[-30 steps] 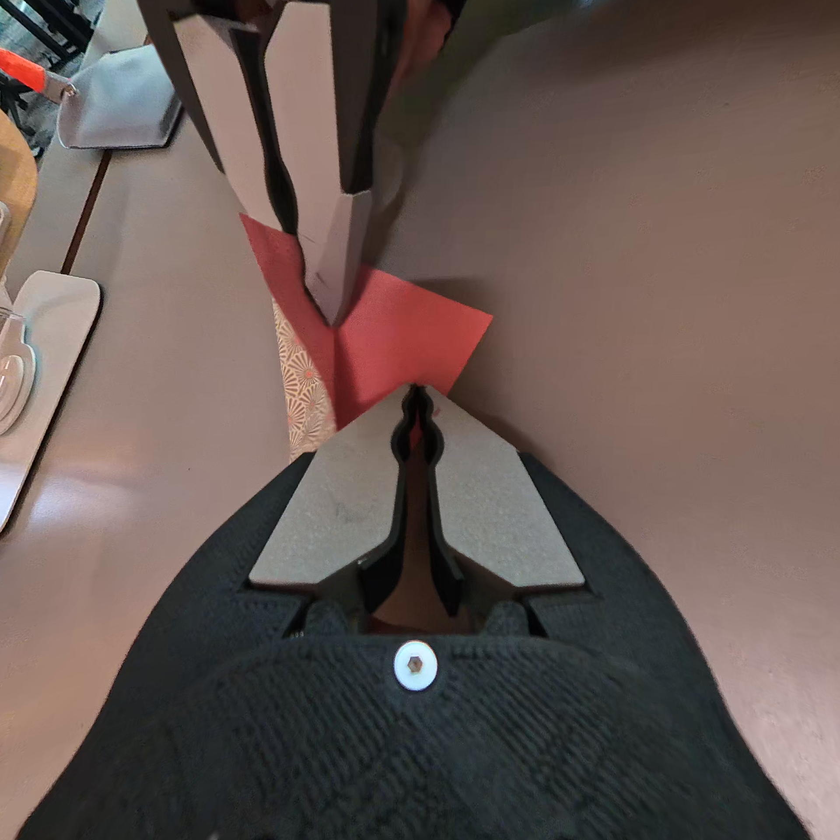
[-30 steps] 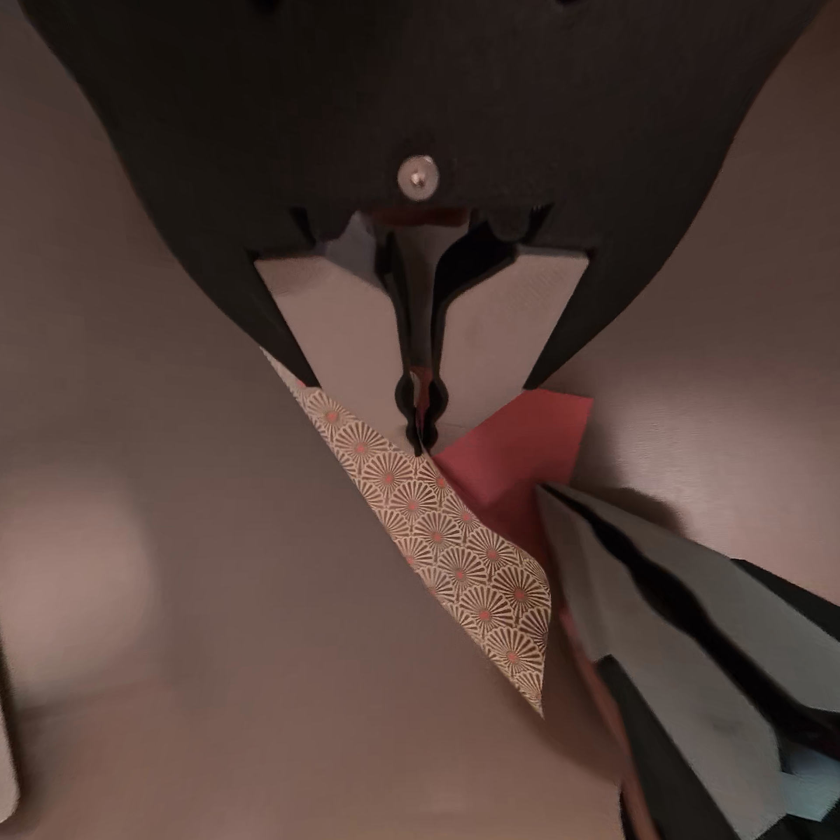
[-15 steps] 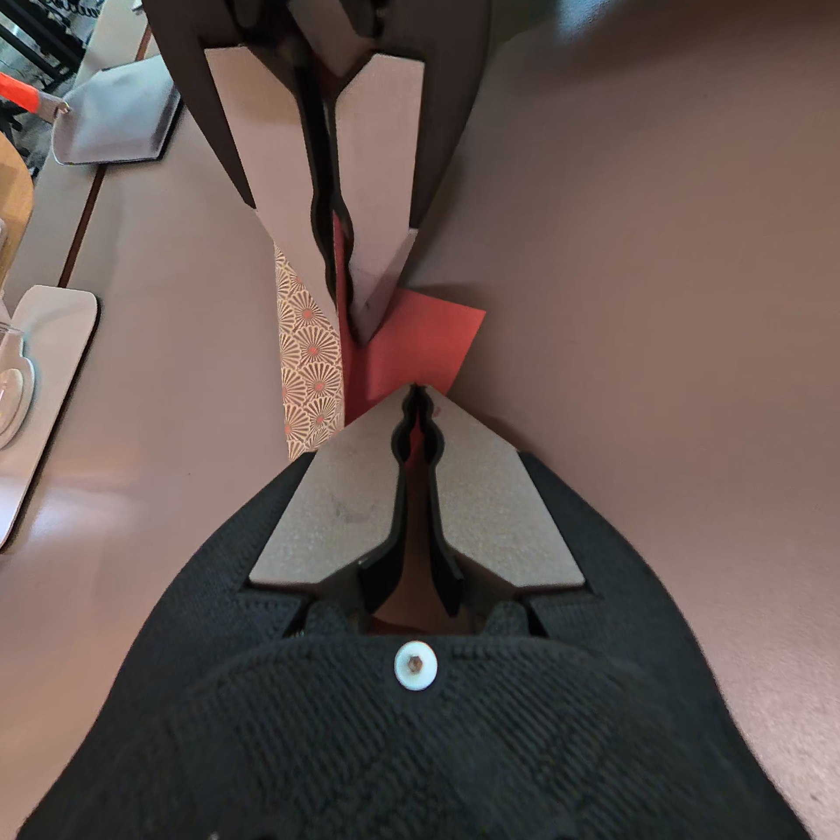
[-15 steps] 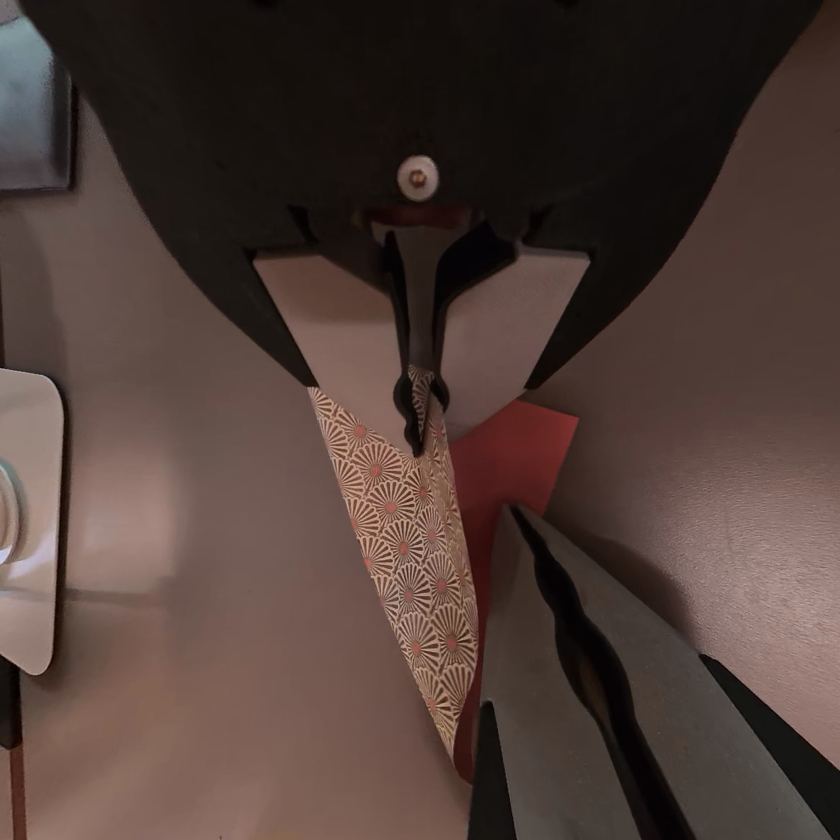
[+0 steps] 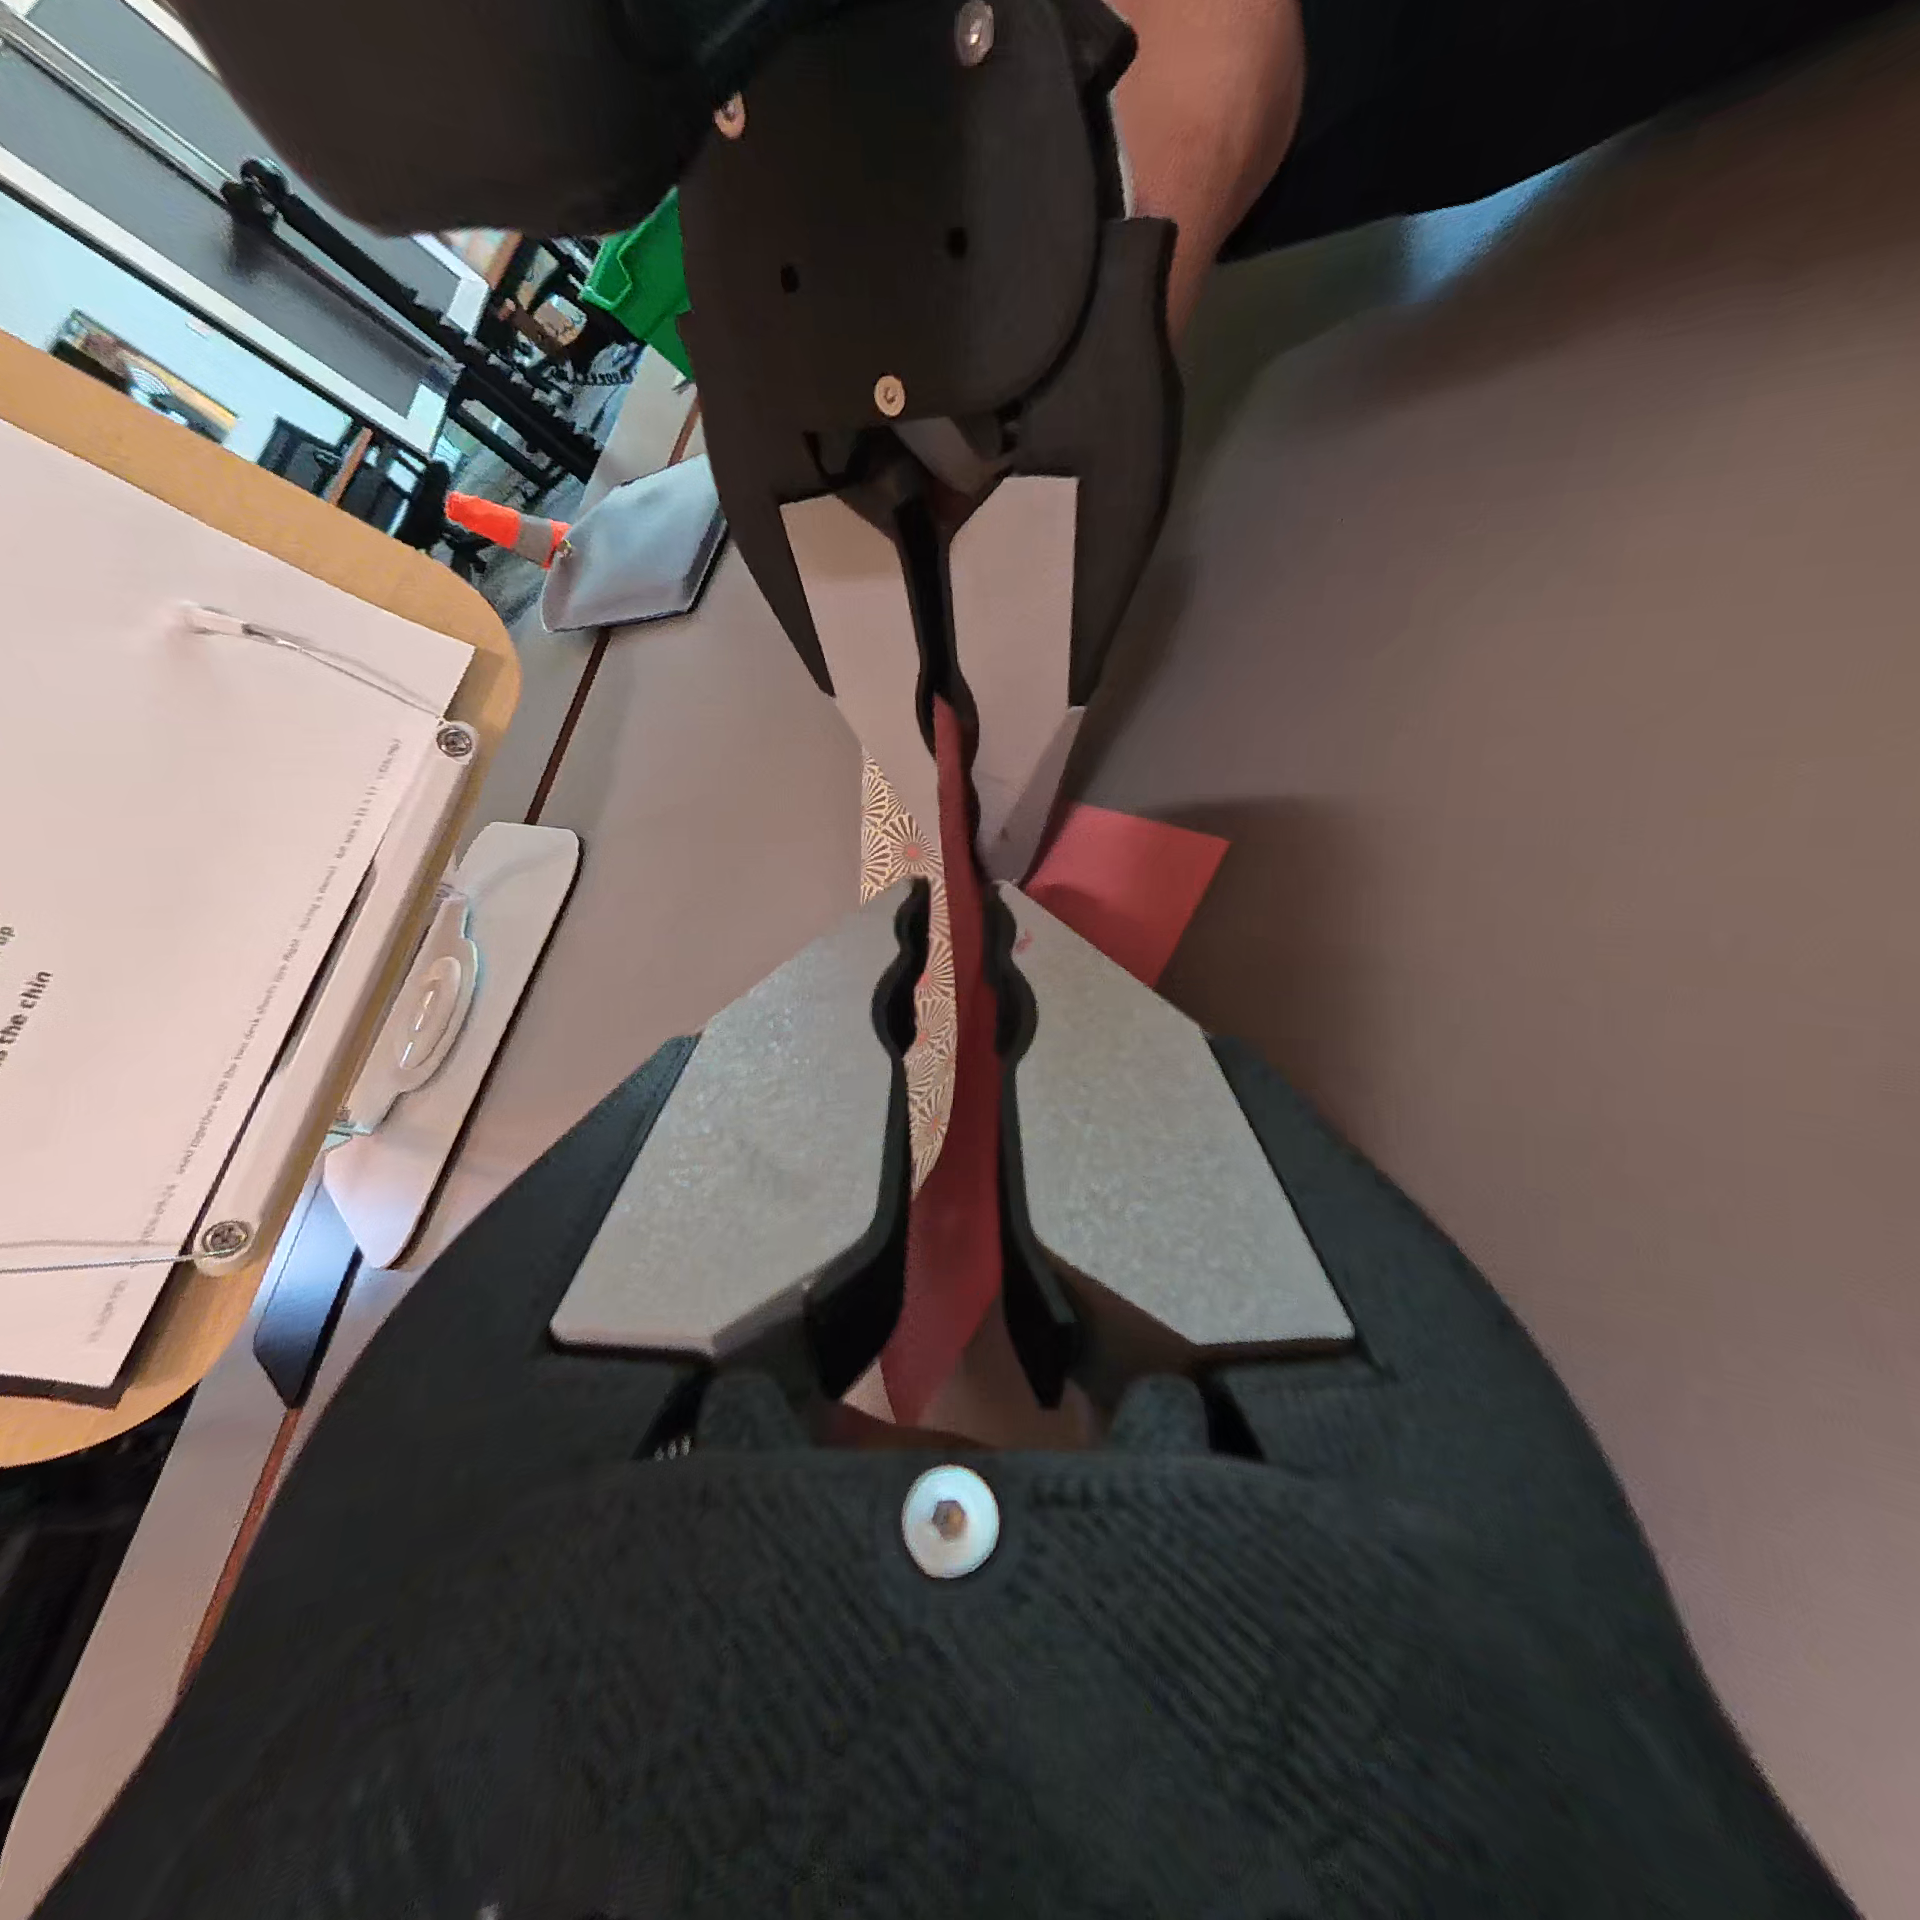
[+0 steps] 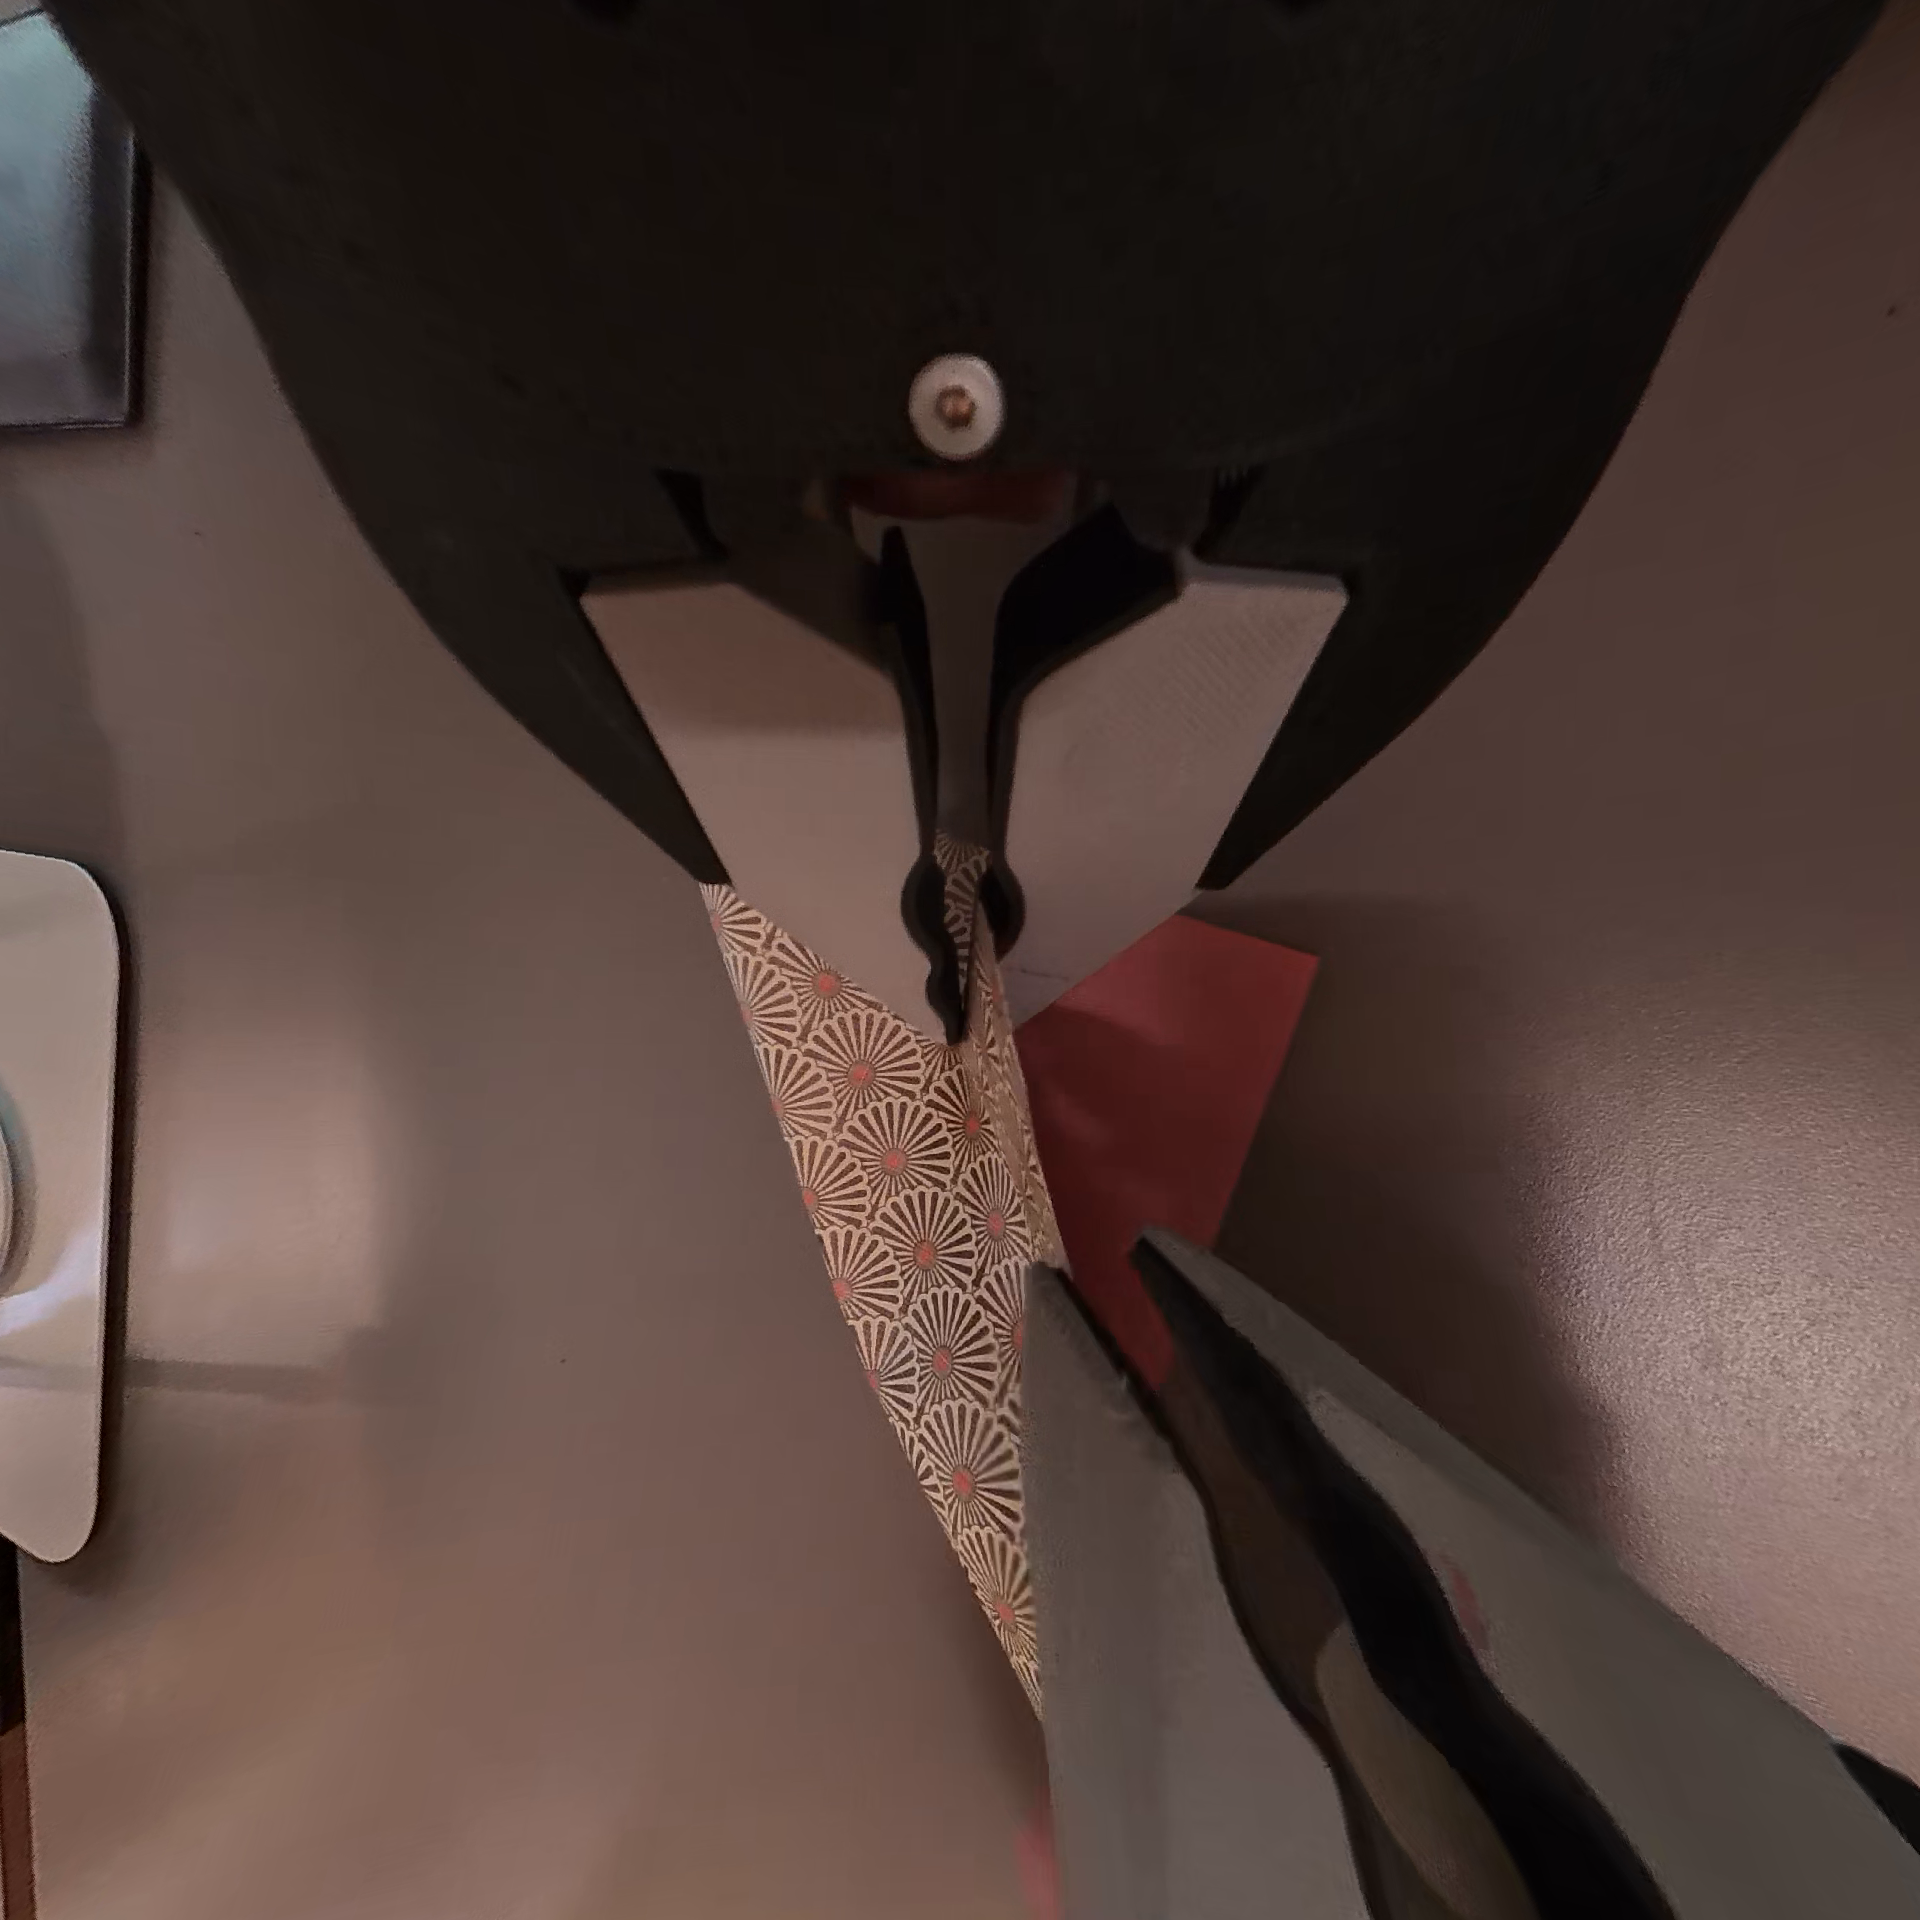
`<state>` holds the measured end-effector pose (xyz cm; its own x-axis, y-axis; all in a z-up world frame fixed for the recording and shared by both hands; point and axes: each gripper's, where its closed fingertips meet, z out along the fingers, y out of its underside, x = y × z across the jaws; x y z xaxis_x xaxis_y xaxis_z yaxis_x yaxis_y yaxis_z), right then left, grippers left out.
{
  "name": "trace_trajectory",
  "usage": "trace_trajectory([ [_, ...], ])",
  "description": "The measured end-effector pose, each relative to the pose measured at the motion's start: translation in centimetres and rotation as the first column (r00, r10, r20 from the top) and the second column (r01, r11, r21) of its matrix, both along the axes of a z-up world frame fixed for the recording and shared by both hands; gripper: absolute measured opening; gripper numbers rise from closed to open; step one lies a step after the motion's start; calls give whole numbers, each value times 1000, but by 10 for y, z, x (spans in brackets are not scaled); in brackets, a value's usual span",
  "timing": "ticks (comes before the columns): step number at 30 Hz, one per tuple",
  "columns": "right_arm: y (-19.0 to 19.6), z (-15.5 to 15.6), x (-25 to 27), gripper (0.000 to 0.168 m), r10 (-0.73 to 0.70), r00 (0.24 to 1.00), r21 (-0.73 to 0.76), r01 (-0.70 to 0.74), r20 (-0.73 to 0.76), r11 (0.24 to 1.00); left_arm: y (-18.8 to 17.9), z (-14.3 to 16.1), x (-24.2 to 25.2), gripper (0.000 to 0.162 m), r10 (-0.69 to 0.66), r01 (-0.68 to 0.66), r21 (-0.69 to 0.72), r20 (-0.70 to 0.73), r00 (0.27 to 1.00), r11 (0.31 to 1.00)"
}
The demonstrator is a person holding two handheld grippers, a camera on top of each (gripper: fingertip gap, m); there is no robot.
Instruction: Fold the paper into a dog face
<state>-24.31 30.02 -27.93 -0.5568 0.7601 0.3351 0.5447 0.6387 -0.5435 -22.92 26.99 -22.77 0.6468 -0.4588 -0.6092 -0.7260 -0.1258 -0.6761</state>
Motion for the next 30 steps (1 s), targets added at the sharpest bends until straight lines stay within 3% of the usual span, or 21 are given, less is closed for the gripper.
trace_trajectory([
  [1,0,0,0,0,0,1000,0,0,0,1000,0,-2,1,9,-1,1,-9,1,1000,1000],
  [6,0,0,0,0,1,1000,2,-1,0,1000,7,-15,-6,18,60,-61,-62,-14,998,996],
  [9,-2,0,-1,0,6,1000,1,-6,-1,1000,12,-19,-9,0,90,-90,-78,-7,996,993],
  [13,0,1,-1,1,-11,1000,-12,11,0,1000,13,-25,-9,0,86,-89,-96,-34,996,991],
  [15,1,3,3,9,-15,1000,-30,15,12,999,13,-32,-13,0,91,-95,-130,-32,995,987],
  [18,2,14,16,24,5,1000,-85,-3,20,996,12,-43,-22,0,110,-114,-176,-34,993,978],
  [23,-27,39,41,19,145,989,-277,-134,18,951,14,-49,-27,0,121,-124,-208,-24,992,970],
  [30,-45,8,37,34,184,975,-218,-155,121,964,14,-49,-28,0,126,-123,-227,-1,992,966],
])
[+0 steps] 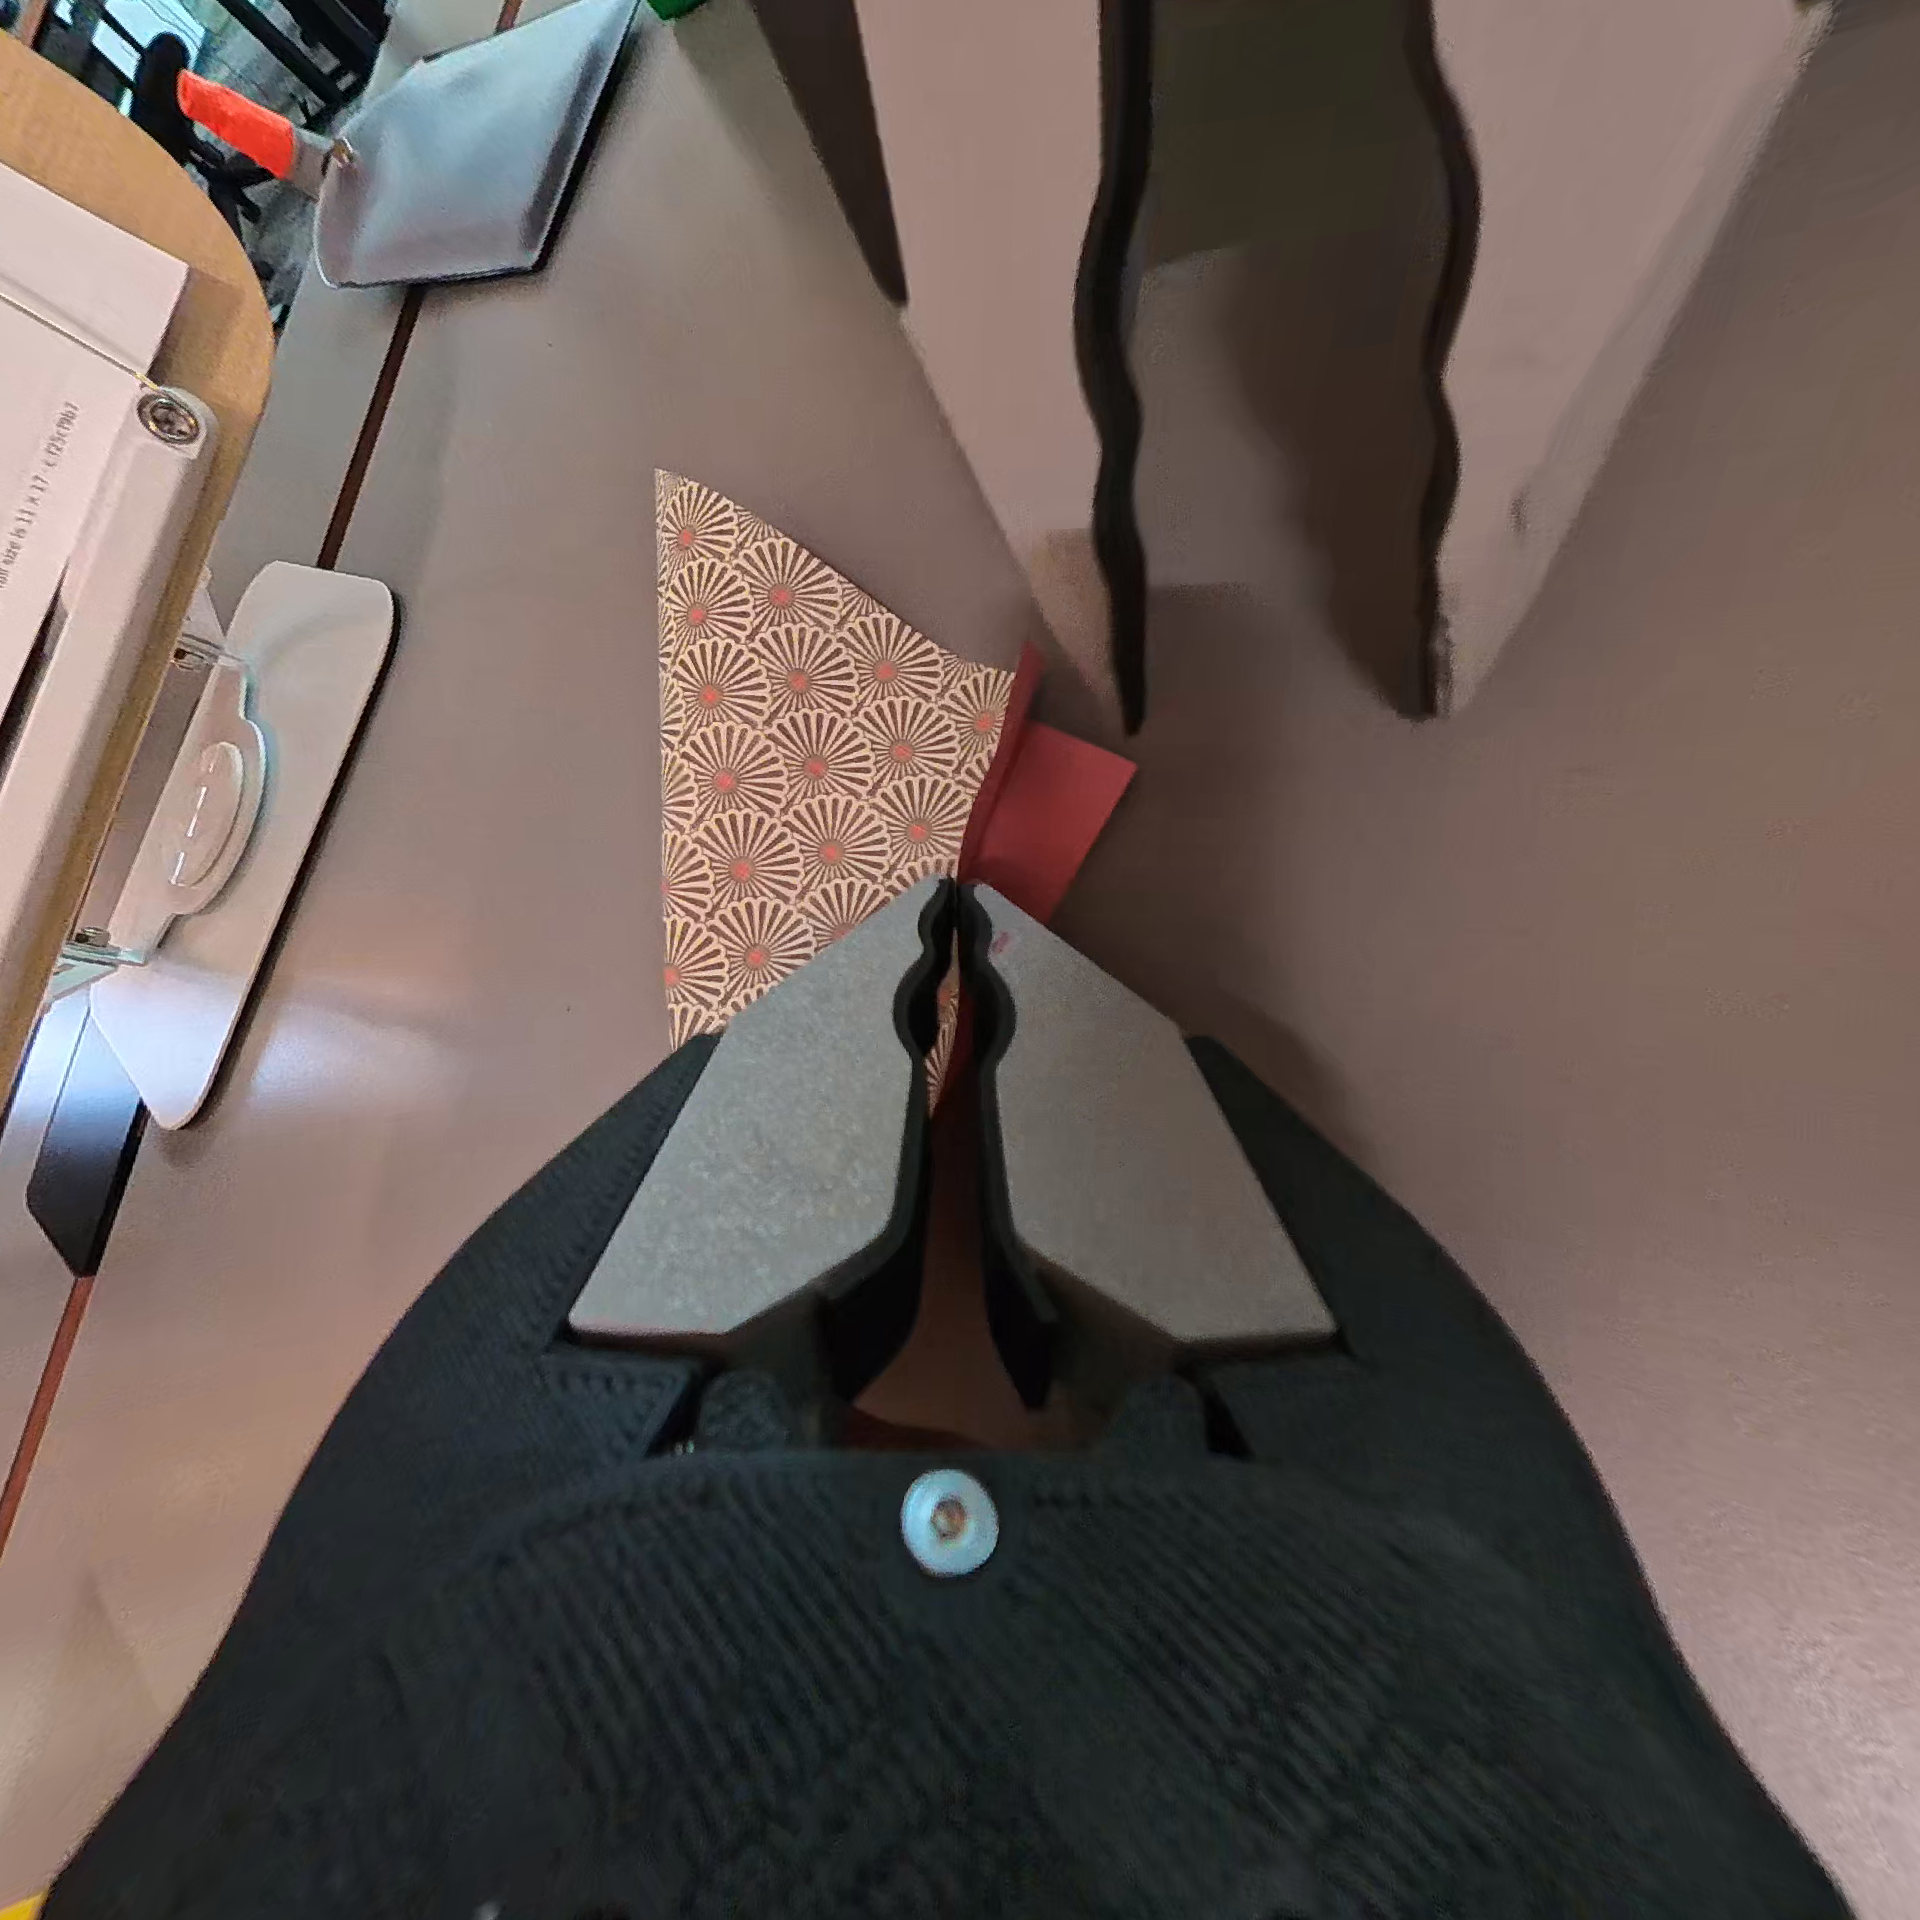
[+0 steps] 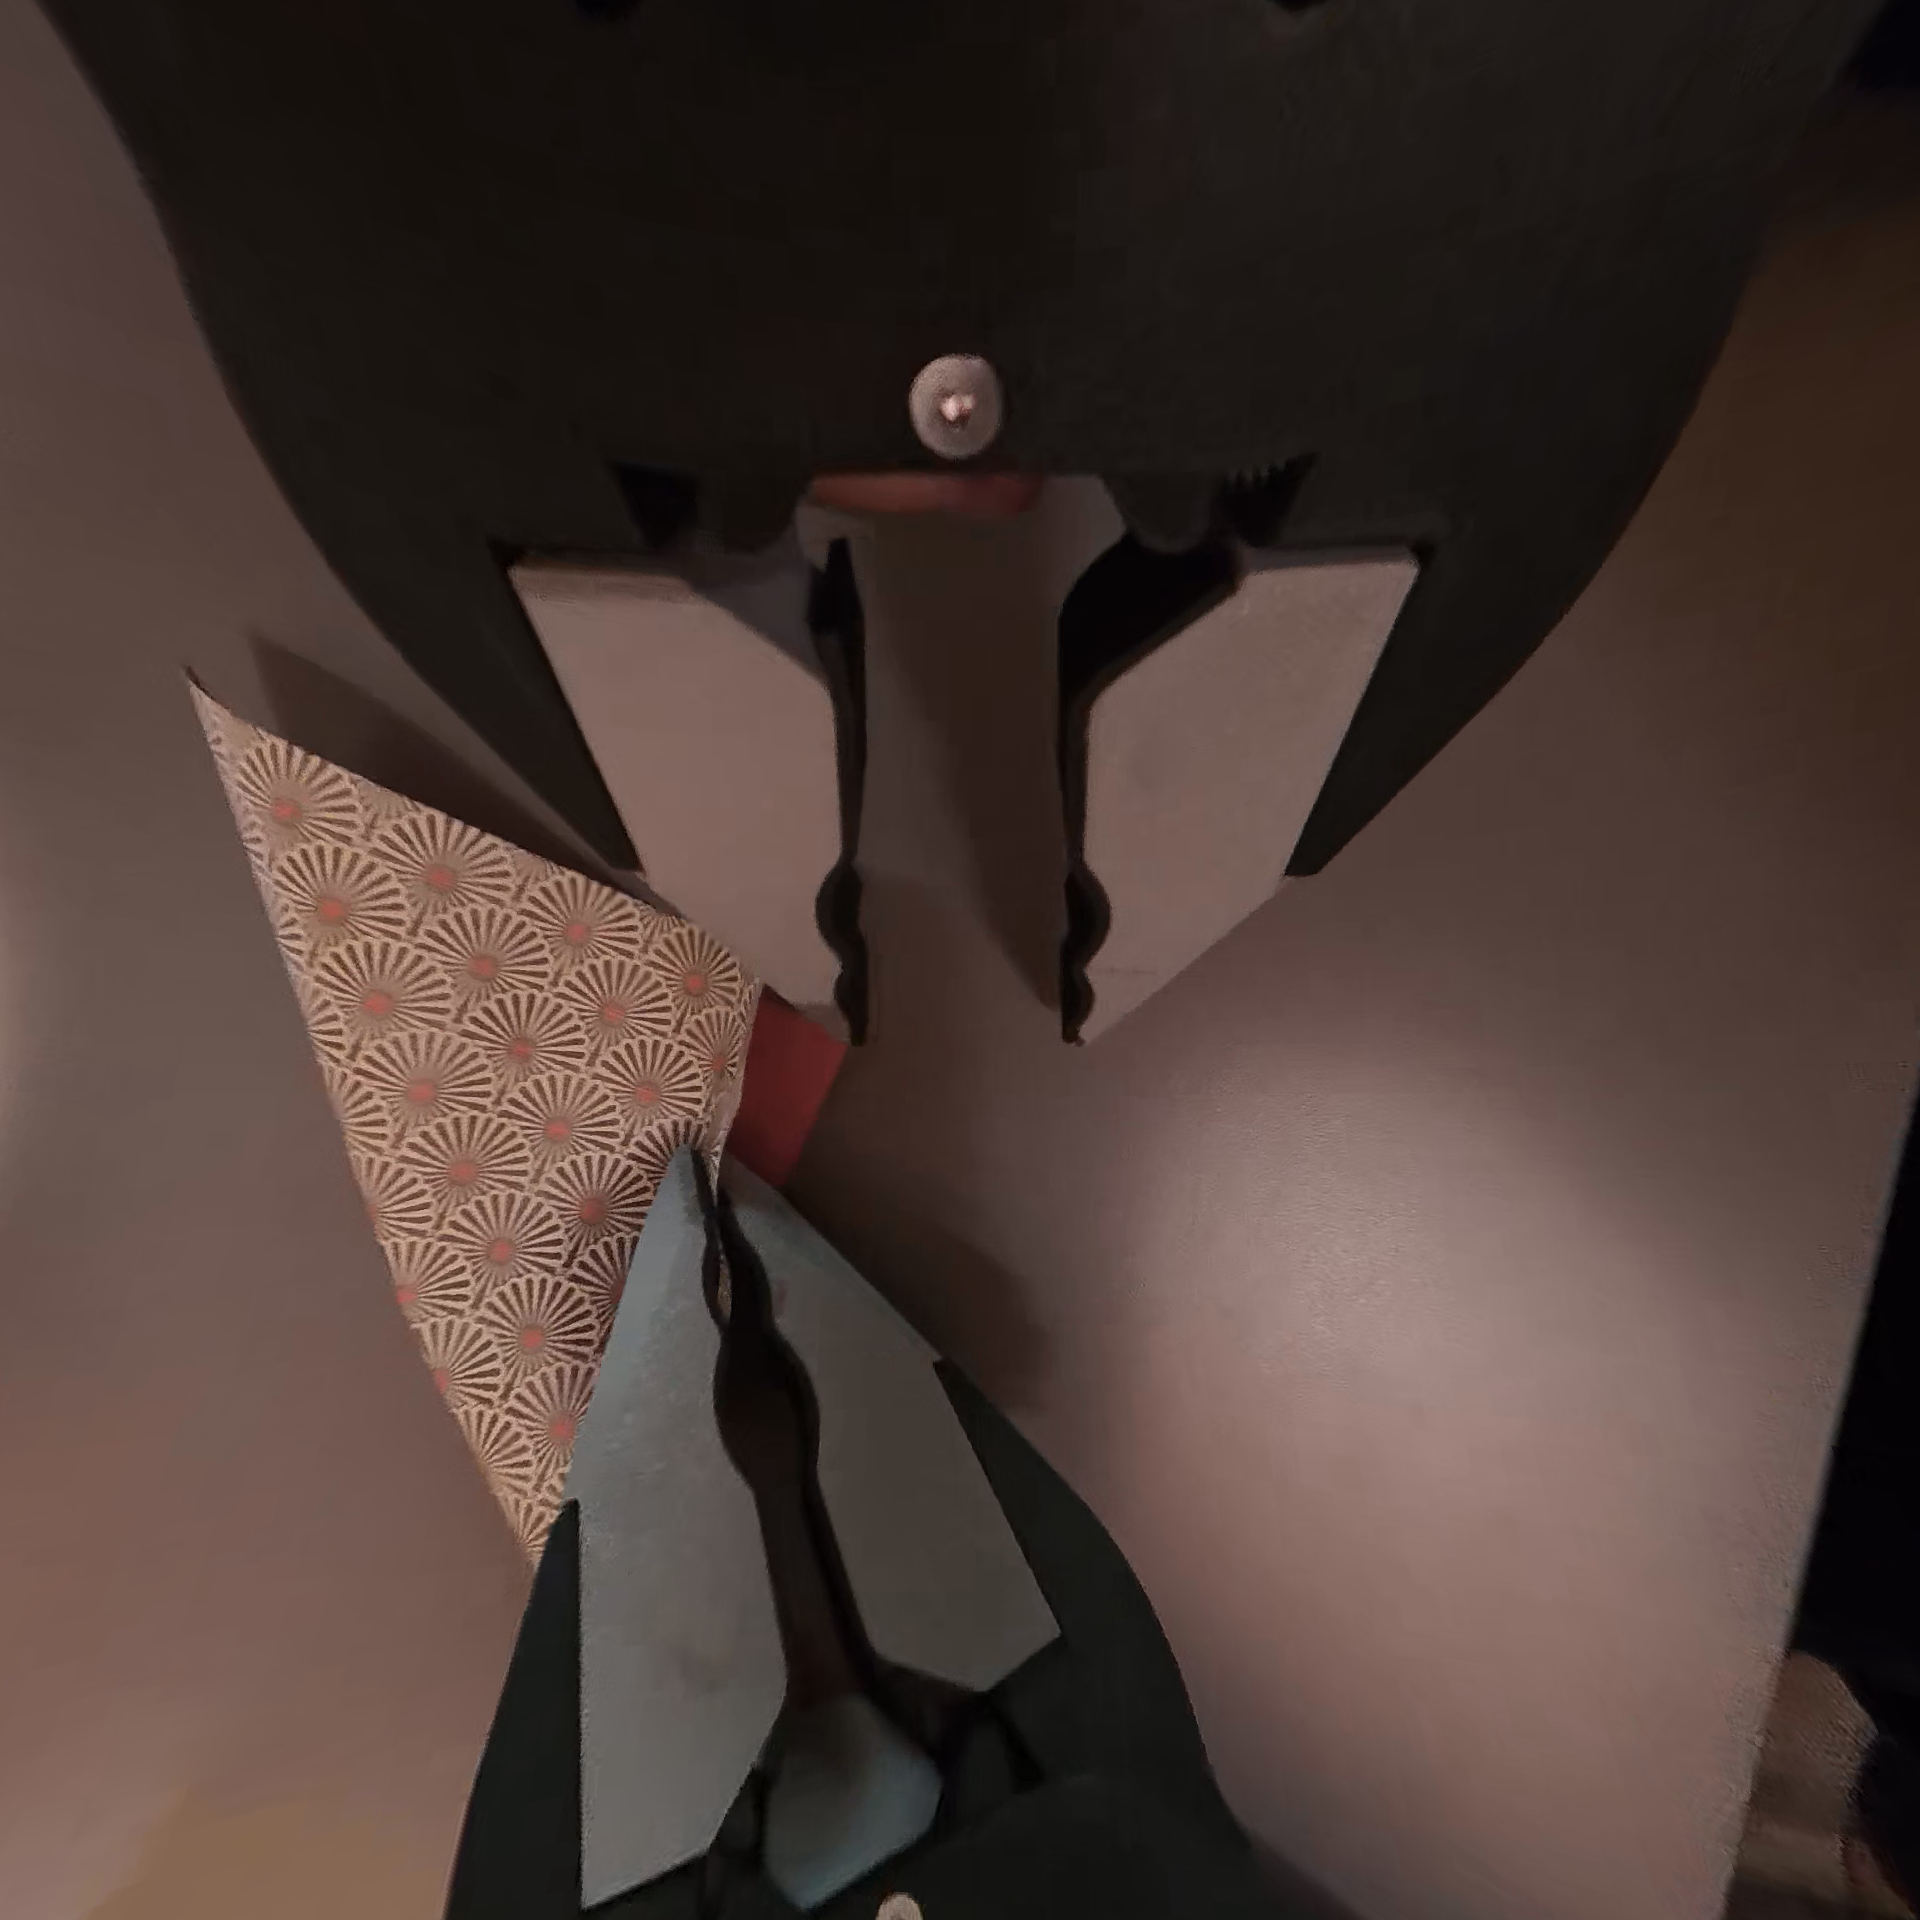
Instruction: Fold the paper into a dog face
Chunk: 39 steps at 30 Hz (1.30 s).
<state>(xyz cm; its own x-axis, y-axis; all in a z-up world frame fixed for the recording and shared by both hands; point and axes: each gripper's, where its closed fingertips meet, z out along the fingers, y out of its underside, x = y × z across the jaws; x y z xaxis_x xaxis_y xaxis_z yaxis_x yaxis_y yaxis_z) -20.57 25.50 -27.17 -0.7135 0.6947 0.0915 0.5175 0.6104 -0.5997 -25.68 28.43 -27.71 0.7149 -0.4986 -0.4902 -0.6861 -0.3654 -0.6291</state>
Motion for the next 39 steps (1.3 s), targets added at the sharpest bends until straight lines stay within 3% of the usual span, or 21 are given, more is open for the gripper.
trace_trajectory([
  [4,-5,-5,-6,56,-16,1000,-17,17,17,1000,0,0,0,0,4,-4,-3,5,1000,1000],
  [11,-11,-8,-5,49,-14,998,-49,16,57,999,1,0,-2,0,5,-5,-2,0,1000,1000],
  [17,-9,-8,-6,46,-8,1000,-85,9,20,996,11,0,-27,0,-1,12,42,-254,967,999],
  [20,-8,-7,-5,52,-9,999,-88,12,43,996,8,2,-13,0,-41,42,5,-114,993,999],
  [24,1,-6,-10,61,-34,999,-22,33,-4,999,7,1,-22,0,-17,17,-9,-76,997,1000],
  [31,-11,-10,-15,103,-26,999,-28,26,20,999,8,0,-20,0,-16,16,-18,-28,999,1000],
  [39,-14,-13,-14,102,-34,997,-53,37,63,998,8,0,-20,0,-19,18,-22,-24,1000,1000],
])
